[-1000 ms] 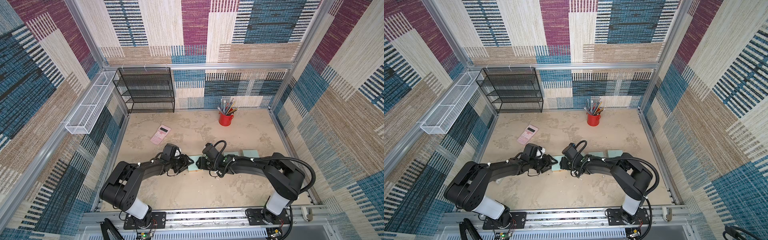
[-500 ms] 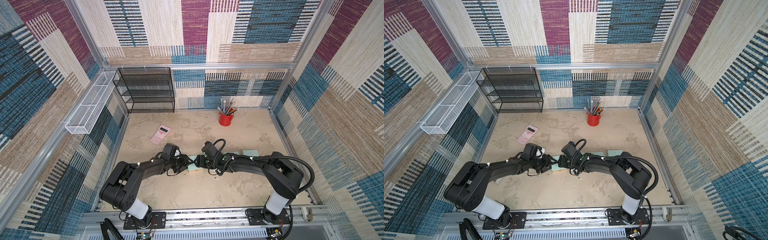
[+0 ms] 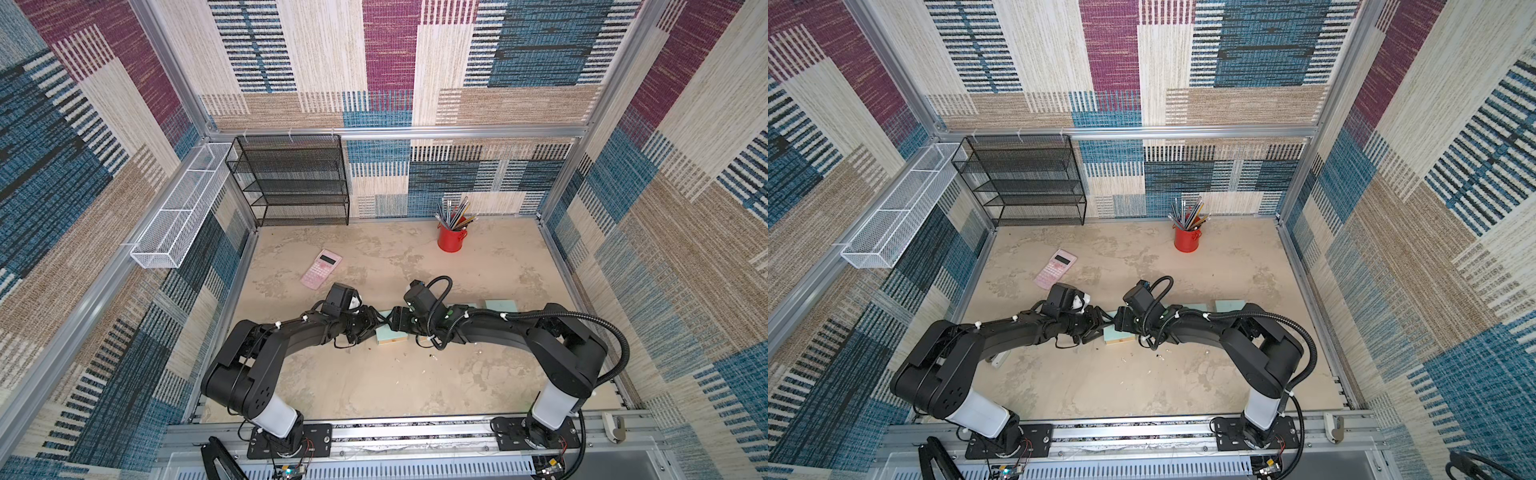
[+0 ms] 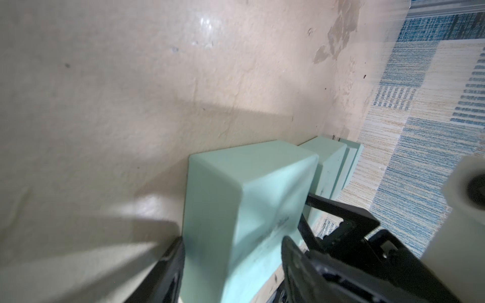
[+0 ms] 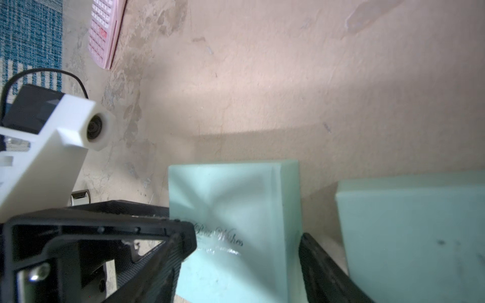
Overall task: Take out the earrings from the drawer-style jewelry box
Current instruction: Move the jewelry box to the center of the board.
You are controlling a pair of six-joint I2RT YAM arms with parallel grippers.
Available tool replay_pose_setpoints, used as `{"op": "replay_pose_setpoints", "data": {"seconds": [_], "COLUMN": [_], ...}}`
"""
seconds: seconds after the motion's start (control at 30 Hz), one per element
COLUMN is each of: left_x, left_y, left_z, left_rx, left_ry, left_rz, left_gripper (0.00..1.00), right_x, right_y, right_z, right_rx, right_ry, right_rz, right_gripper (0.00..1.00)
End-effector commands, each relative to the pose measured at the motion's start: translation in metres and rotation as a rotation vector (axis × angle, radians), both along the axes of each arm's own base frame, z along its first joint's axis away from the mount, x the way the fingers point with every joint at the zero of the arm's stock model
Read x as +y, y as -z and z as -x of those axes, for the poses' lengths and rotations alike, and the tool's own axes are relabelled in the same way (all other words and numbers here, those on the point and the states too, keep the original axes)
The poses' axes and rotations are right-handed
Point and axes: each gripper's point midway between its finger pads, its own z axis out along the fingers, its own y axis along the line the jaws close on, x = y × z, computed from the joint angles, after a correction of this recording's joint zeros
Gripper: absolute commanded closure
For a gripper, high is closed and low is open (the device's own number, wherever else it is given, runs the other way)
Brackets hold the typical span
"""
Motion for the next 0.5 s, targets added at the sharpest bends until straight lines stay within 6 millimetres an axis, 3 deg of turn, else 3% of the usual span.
{"op": "replay_pose_setpoints", "data": {"seconds": [0.0,0.47], "left_x": [-0.0034,-0.0071], "left_y": [-0.0056,-0.008], "left_z": [-0.006,-0.0145], "left_rx": [-0.028,-0.042], "left_ry": [0.014,0.011], "left_rz": [0.015,0.036], "left_gripper": [0.4,0.4], "right_x": [0.005,0.0028], "right_y": [-0.0035,-0.0007], "right_z": [0.0013,0.0033], "right_rx": [-0.006,0.0], "right_ry": [-0.023,-0.014], "right_rz": [-0.014,-0.023], "right_gripper": [0.27,0.27]}}
